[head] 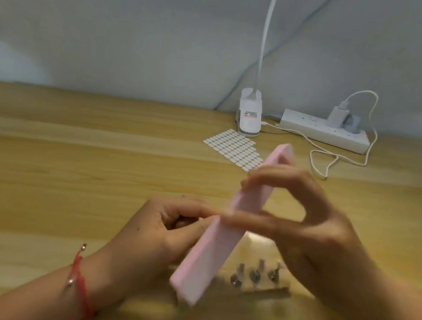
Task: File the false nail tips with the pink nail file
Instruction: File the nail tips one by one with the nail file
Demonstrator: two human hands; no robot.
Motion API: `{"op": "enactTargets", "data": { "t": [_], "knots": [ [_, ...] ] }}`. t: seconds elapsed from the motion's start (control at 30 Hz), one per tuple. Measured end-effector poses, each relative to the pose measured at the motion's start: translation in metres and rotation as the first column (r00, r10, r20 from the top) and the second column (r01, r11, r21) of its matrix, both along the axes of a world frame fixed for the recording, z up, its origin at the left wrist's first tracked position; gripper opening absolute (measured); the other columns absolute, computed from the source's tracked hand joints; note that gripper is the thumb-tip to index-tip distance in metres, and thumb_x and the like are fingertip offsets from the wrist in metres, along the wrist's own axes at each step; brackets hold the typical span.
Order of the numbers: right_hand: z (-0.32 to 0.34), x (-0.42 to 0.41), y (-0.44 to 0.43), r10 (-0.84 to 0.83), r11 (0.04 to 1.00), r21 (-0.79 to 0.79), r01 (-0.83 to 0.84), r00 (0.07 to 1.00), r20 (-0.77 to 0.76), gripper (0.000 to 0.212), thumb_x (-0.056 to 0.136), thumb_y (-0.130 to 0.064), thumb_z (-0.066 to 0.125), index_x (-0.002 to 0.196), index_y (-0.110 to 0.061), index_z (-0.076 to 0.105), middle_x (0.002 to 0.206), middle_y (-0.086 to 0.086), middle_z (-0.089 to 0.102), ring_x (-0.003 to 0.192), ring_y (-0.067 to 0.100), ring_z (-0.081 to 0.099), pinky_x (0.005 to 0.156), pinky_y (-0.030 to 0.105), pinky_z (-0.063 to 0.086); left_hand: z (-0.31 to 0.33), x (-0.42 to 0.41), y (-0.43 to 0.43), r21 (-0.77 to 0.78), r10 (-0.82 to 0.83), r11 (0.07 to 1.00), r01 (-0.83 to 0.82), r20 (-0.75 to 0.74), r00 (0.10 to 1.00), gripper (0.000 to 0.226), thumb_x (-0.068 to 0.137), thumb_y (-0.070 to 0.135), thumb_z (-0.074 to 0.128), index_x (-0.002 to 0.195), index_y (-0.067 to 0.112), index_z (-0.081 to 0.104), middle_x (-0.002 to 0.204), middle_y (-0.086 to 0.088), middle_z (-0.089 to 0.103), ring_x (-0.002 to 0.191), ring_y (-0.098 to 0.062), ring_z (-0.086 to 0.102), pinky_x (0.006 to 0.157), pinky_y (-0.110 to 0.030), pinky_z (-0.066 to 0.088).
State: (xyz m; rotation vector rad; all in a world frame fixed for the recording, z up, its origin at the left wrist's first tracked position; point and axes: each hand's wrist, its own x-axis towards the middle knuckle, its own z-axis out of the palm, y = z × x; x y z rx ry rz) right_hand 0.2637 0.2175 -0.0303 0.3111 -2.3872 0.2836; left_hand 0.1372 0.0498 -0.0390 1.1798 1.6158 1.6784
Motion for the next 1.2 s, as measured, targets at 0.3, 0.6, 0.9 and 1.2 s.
{"op": "enactTargets", "data": {
  "t": [0.3,0.6,0.9,1.2],
  "knots": [
    [-0.002,0.001,0.000,0.054,0.996,-0.075,-0.053,0.998,0.021,0.041,0.090,0.013,0.058,0.115,-0.017,0.069,0.118,0.013,0.055,0.117,0.029,0.055,0.104,0.049,0.043,-0.001,-0.001,0.000,0.023,-0.060,0.998,0.058,0.070,0.996,0.016,0.078,0.016,0.063,0.079,0.016,0.079,0.075,0.002,0.070,0.071,-0.003,0.061,0.064,-0.011,0.043],
    [-0.001,0.002,0.001,0.015,0.999,-0.035,-0.015,1.000,0.008,0.038,0.092,0.011,0.054,0.114,-0.015,0.069,0.117,0.016,0.056,0.116,0.033,0.055,0.106,0.039,0.041,-0.001,-0.001,0.000,0.029,-0.069,0.997,0.068,0.040,0.997,0.017,0.079,0.014,0.060,0.079,0.015,0.077,0.072,0.003,0.068,0.068,-0.001,0.060,0.063,-0.009,0.043],
    [0.001,0.002,0.000,0.023,0.999,0.035,-0.022,1.000,-0.011,0.038,0.089,0.012,0.058,0.113,-0.014,0.070,0.114,0.018,0.057,0.112,0.037,0.056,0.106,0.050,0.041,-0.002,-0.001,-0.001,-0.015,-0.070,0.997,0.070,0.035,0.997,0.022,0.082,0.020,0.056,0.083,0.015,0.078,0.074,-0.003,0.068,0.068,-0.004,0.060,0.063,-0.013,0.044],
    [0.012,-0.002,0.069,-0.298,0.940,-0.211,0.268,0.946,-0.127,0.038,0.093,0.007,0.060,0.125,-0.013,0.058,0.116,0.014,0.055,0.109,0.023,0.053,0.096,0.034,0.044,-0.001,-0.001,-0.001,-0.001,-0.053,0.999,0.053,-0.024,0.998,0.032,0.084,0.019,0.054,0.083,-0.009,0.069,0.070,0.019,0.067,0.071,0.009,0.060,0.065,0.000,0.039]
  ]
}}
